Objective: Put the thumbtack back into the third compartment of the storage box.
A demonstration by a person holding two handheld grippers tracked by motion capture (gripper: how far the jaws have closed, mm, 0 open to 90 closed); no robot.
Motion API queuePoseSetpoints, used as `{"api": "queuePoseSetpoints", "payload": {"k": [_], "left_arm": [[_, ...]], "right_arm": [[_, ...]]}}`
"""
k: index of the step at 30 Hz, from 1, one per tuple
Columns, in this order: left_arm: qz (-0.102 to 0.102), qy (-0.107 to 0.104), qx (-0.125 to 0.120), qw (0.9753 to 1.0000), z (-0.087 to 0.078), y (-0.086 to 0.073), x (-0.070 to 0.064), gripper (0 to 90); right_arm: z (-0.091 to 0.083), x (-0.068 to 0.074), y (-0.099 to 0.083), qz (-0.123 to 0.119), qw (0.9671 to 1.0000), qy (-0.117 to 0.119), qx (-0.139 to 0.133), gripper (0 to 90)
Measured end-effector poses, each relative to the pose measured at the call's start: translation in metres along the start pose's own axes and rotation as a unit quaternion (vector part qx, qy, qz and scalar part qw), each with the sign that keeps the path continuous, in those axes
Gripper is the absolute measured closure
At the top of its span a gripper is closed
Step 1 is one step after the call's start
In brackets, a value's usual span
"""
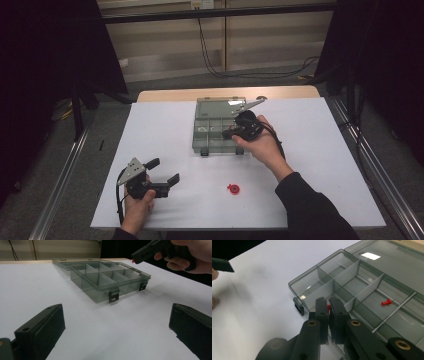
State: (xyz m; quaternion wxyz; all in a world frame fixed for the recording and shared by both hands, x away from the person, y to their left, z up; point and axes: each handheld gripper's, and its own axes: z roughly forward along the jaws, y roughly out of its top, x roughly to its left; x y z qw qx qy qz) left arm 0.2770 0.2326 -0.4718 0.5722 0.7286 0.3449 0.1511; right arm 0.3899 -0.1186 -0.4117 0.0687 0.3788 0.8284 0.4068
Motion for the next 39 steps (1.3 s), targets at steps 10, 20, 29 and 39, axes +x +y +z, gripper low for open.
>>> {"api": "queuePoseSetpoints", "payload": {"k": [10, 20, 29, 39], "left_arm": [[-0.003, 0.001, -0.003, 1.0, 0.0, 0.0, 0.0, 0.2], [-0.002, -0.001, -0.002, 1.0, 0.0, 0.0, 0.0, 0.1], [0.0, -0.002, 0.0, 1.0, 0.0, 0.0, 0.0, 0.1], [-0.001, -0.003, -0.001, 1.0, 0.0, 0.0, 0.0, 0.2]], "right_arm": [[0.01, -0.014, 0.007, 0.018, 0.9996, -0.021, 0.0, 86.0], [0.021, -0.027, 0.01, 0.039, 0.9982, -0.046, 0.004, 86.0], [0.033, -0.041, 0.01, 0.055, 0.9957, -0.072, 0.017, 86.0], [0.044, -0.047, 0.011, 0.068, 0.9943, -0.079, 0.023, 76.8]]}}
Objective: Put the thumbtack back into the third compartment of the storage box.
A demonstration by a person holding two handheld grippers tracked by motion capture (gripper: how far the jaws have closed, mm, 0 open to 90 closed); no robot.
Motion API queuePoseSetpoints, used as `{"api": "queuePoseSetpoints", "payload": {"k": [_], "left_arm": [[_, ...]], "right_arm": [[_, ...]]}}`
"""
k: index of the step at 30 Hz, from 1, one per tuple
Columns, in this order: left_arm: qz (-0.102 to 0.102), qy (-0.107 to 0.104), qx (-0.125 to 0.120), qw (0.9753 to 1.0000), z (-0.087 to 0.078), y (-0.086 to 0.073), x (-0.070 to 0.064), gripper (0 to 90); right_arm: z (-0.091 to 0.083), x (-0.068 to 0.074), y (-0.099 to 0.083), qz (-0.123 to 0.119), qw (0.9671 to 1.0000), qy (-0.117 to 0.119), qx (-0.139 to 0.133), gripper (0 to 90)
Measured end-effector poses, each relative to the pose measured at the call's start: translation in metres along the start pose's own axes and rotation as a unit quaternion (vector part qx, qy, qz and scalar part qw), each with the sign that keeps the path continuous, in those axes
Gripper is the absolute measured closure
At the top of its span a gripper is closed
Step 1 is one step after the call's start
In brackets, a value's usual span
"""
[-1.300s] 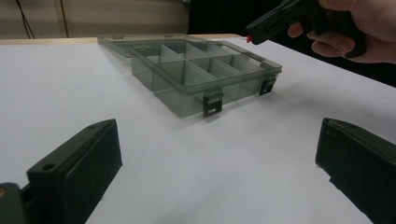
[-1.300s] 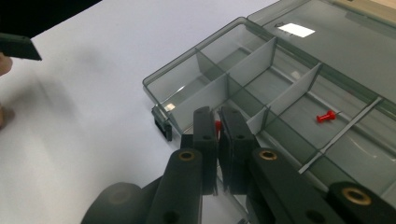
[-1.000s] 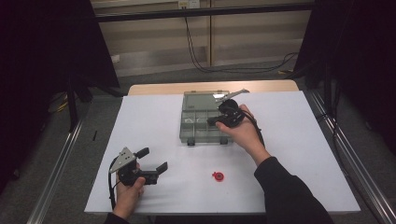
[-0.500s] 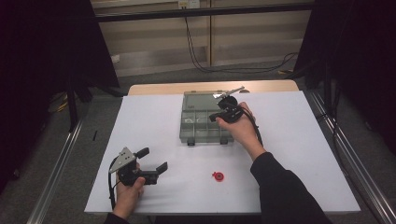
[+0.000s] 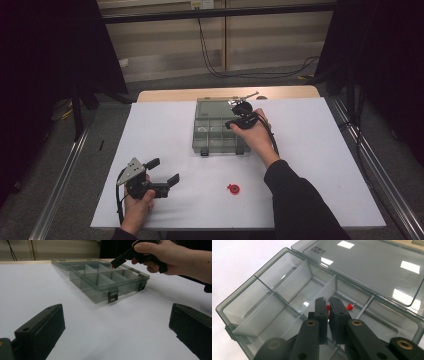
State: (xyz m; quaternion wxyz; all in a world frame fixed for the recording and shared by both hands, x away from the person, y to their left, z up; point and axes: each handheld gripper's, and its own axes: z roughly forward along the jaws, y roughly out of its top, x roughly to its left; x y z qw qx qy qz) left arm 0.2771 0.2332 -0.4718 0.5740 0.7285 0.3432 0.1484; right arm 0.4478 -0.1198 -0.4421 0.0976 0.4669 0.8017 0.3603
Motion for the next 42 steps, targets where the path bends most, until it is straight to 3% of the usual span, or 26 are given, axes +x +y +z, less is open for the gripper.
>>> {"api": "queuePoseSetpoints", "payload": {"k": [8, 10, 14, 15, 21, 42], "left_arm": [[-0.002, 0.001, 0.0, 1.0, 0.0, 0.0, 0.0, 0.2], [0.0, -0.001, 0.0, 1.0, 0.0, 0.0, 0.0, 0.1], [0.001, 0.0, 0.001, 1.0, 0.0, 0.0, 0.0, 0.2], [0.001, 0.0, 0.001, 1.0, 0.0, 0.0, 0.0, 0.1], [0.0, 0.003, -0.001, 1.0, 0.001, 0.0, 0.0, 0.2], [-0.002, 0.003, -0.001, 1.0, 0.001, 0.0, -0.001, 0.1]], "right_arm": [[-0.008, 0.002, 0.0, 0.004, 0.9998, 0.02, 0.001, 45.9], [-0.011, 0.003, -0.001, -0.006, 0.9995, 0.03, -0.005, 37.3], [-0.017, 0.012, -0.004, -0.023, 0.9994, 0.023, -0.007, 4.4], [-0.017, 0.014, -0.005, -0.025, 0.9992, 0.032, -0.003, 0.0], [-0.027, 0.026, -0.014, -0.044, 0.9984, 0.035, 0.006, 0.0], [-0.058, 0.054, -0.047, -0.056, 0.9976, 0.041, -0.004, 0.0]]}}
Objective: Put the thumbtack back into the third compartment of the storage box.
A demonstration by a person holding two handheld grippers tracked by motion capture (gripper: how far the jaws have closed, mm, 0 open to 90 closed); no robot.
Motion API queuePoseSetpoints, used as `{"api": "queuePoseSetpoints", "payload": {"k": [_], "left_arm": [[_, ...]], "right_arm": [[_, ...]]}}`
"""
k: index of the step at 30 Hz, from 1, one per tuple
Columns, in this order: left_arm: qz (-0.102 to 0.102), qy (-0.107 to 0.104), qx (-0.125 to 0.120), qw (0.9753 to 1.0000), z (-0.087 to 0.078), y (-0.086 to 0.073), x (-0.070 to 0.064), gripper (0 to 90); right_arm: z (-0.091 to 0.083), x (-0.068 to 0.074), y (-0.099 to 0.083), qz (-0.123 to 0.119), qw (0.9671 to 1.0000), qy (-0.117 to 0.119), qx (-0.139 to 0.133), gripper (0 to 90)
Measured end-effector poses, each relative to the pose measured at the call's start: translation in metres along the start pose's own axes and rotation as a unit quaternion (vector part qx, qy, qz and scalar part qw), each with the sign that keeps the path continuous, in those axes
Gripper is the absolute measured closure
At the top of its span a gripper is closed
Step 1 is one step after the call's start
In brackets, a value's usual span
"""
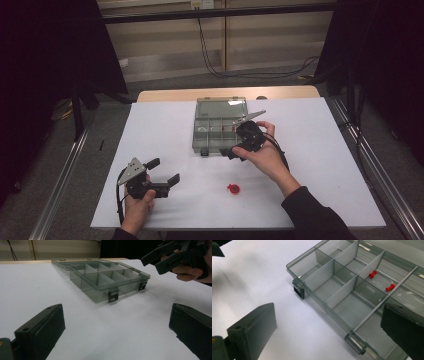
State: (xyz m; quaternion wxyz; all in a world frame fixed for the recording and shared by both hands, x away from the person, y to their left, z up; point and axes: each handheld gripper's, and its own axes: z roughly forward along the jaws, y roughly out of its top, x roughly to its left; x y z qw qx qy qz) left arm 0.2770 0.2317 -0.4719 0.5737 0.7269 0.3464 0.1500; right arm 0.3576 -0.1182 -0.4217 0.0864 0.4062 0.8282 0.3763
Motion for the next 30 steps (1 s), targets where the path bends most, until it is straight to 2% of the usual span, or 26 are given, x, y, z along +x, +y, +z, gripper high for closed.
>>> {"api": "queuePoseSetpoints", "payload": {"k": [1, 2, 6, 9, 16, 23, 24, 26, 30], "left_arm": [[0.0, 0.0, 0.0, 1.0, 0.0, 0.0, 0.0, 0.1], [0.0, 0.0, 0.0, 1.0, 0.0, 0.0, 0.0, 0.2], [0.0, 0.002, 0.0, 1.0, 0.0, 0.0, 0.0, 0.1], [0.001, 0.002, -0.001, 1.0, 0.0, 0.0, 0.0, 0.1], [0.0, 0.004, 0.0, 1.0, 0.0, 0.0, 0.0, 0.1], [0.0, 0.004, 0.0, 1.0, 0.0, 0.0, -0.001, 0.2], [-0.001, 0.003, 0.0, 1.0, 0.0, 0.0, -0.001, 0.2], [0.0, 0.004, 0.0, 1.0, 0.0, 0.0, -0.001, 0.1], [0.0, 0.004, 0.001, 1.0, 0.0, 0.0, -0.001, 0.1]], "right_arm": [[0.0, 0.001, -0.002, -0.006, 0.9999, 0.007, -0.006, 0.0], [-0.001, 0.002, -0.003, -0.001, 1.0, 0.008, -0.004, 0.0], [-0.004, 0.008, -0.008, -0.009, 0.9999, 0.009, -0.002, 1.6], [-0.006, 0.014, -0.014, -0.01, 0.9999, 0.003, 0.0, 5.8], [-0.012, 0.024, -0.025, -0.019, 0.9997, 0.012, -0.003, 14.6], [-0.02, 0.033, -0.036, -0.02, 0.9994, 0.025, -0.014, 43.6], [-0.02, 0.034, -0.038, -0.022, 0.9992, 0.031, -0.013, 47.5], [-0.021, 0.039, -0.042, -0.03, 0.9992, 0.023, -0.009, 59.3], [-0.02, 0.047, -0.048, -0.044, 0.9986, 0.03, -0.007, 76.4]]}}
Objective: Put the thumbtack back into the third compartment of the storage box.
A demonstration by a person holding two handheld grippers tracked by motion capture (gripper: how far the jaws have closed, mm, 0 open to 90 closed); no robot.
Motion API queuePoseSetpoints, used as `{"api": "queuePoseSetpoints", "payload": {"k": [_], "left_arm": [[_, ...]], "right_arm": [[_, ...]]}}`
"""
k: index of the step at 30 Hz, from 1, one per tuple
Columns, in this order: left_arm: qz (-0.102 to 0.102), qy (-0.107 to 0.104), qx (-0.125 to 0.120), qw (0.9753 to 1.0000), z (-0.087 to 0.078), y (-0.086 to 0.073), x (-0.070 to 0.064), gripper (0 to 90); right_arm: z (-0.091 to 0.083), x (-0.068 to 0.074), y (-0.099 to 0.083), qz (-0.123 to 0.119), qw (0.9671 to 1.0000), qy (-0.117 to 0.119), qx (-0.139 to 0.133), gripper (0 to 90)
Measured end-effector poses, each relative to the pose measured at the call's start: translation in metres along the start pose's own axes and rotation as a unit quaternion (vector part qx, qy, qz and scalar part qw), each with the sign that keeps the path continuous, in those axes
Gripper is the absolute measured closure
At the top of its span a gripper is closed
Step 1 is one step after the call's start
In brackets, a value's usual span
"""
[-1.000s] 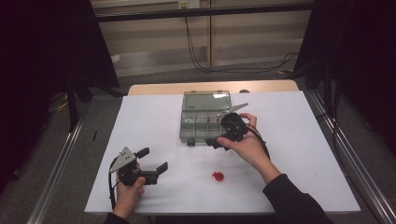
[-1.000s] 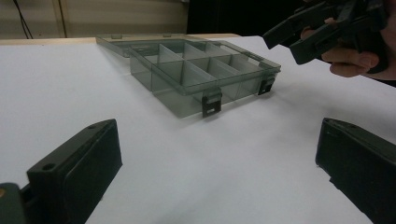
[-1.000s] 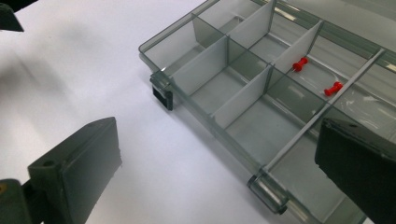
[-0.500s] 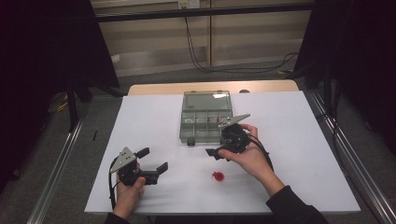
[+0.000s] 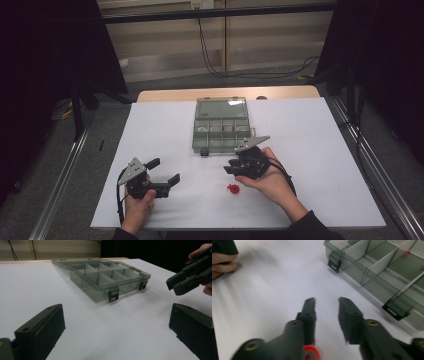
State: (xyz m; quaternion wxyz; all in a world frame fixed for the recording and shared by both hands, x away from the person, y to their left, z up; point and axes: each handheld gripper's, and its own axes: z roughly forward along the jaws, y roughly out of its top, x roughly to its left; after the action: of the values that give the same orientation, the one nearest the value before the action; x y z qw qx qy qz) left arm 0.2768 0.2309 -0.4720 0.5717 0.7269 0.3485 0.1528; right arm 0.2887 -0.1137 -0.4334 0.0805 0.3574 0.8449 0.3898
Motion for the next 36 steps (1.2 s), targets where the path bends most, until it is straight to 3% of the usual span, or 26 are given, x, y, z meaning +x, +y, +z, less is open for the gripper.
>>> {"api": "queuePoseSetpoints", "payload": {"k": [3, 14, 27, 36], "left_arm": [[0.003, 0.001, 0.001, 1.0, 0.0, 0.0, 0.0, 0.2], [0.0, 0.0, 0.0, 1.0, 0.0, 0.0, 0.0, 0.2], [0.001, -0.001, 0.002, 1.0, 0.0, 0.0, 0.0, 0.2], [0.001, 0.0, 0.001, 1.0, 0.0, 0.0, 0.0, 0.2]], "right_arm": [[0.001, 0.005, -0.003, -0.004, 1.0, 0.001, 0.009, 90.0], [0.01, 0.02, -0.02, -0.016, 0.9989, 0.027, 0.035, 90.0], [0.019, 0.03, -0.031, -0.035, 0.9972, 0.018, 0.063, 90.0], [0.026, 0.027, -0.031, -0.041, 0.9974, 0.016, 0.057, 90.0]]}}
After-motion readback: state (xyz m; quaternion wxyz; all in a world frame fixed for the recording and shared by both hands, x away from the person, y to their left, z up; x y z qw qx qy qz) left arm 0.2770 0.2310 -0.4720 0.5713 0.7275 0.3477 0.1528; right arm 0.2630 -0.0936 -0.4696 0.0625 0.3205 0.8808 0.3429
